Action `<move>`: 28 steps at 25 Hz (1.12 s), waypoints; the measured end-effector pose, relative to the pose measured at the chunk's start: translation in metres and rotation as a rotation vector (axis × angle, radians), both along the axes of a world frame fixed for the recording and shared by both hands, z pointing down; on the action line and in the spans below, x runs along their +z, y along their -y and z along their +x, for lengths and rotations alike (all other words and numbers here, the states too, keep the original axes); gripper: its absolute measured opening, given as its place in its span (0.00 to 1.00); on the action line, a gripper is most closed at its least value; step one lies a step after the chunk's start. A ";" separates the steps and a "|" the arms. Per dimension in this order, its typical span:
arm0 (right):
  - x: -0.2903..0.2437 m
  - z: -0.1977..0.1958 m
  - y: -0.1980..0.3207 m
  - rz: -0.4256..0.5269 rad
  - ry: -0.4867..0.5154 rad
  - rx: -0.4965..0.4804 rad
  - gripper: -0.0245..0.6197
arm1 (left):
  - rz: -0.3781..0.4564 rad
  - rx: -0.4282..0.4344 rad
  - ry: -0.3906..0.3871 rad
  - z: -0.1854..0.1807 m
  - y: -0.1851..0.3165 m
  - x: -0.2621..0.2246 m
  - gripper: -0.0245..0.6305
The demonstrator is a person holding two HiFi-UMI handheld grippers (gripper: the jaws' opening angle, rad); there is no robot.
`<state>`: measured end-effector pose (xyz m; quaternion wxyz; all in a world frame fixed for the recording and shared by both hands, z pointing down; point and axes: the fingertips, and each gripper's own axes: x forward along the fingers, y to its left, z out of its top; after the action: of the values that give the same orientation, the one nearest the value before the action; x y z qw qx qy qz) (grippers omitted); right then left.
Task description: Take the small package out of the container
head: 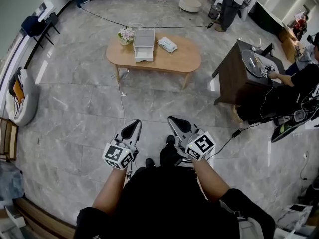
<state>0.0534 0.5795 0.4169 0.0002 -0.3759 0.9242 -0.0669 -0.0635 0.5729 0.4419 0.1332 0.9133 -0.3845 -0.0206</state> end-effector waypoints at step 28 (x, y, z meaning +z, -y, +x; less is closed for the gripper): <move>0.000 0.109 0.220 -0.034 0.047 -0.277 0.05 | -0.067 -0.155 0.036 0.105 0.213 -0.002 0.06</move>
<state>0.1628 0.3595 0.4171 0.0060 -0.2433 0.9657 -0.0909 0.0419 0.3601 0.4401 0.1547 0.8761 -0.4567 -0.0016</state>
